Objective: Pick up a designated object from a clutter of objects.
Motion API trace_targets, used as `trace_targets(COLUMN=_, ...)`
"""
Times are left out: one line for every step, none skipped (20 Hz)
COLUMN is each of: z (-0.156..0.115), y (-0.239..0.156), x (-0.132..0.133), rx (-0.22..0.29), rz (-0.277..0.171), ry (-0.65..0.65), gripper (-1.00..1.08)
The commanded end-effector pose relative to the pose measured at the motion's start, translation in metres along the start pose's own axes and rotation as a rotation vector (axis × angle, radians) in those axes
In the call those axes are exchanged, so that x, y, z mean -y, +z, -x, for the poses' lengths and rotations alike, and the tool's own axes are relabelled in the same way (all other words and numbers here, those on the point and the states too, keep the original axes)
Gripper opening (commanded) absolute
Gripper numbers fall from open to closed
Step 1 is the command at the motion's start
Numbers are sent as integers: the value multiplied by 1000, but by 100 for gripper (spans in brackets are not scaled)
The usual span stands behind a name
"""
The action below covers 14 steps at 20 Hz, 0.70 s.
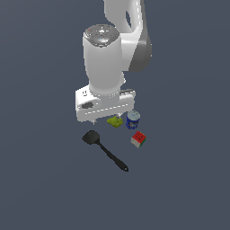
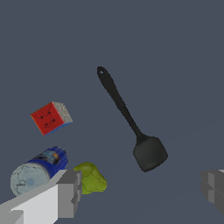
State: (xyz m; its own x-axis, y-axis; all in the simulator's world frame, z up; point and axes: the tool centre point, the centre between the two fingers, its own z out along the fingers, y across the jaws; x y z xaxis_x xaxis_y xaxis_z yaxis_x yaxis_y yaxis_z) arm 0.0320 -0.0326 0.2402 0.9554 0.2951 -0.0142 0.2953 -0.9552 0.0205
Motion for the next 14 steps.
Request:
trace_targets(z=-5, y=21, x=-5, rx=3, rz=6, ry=-72, gripper=100)
trace_targets(z=-7, y=29, x=-7, rx=4, rz=7, ry=-101, gripper=100)
trace_targets(z=-8, y=37, x=-9, rx=5, rz=8, ry=-130, gripper=100)
trace_targets(z=-10, y=46, x=-10, rx=5, rz=9, ry=-159, gripper=100)
trace_targets(z=-12, y=54, x=-12, rx=6, rz=9, ry=-188, gripper=100)
trace_targets(z=-13, y=62, x=-13, rx=6, rz=9, ry=-217, gripper=100)
trace_targets(z=-14, y=71, x=-14, rx=6, rz=9, ry=-247, gripper=100)
trace_targets(z=-16, y=79, x=-16, rx=6, rz=8, ry=-276, gripper=100)
trace_targets(z=-17, y=88, x=-17, rx=5, rz=8, ry=-305, gripper=100)
trace_targets(z=-18, y=96, x=-17, rx=4, rz=6, ry=-334, gripper=100)
trace_targets(z=-19, y=104, x=-18, rx=3, rz=5, ry=-362, gripper=100)
trace_targets(z=-19, y=112, x=-19, rx=2, rz=4, ry=-388, gripper=100)
trace_targets(z=-20, y=119, x=-19, rx=0, rz=2, ry=-412, gripper=100)
trace_targets(z=-21, y=125, x=-19, rx=-1, rz=0, ry=-435, gripper=100)
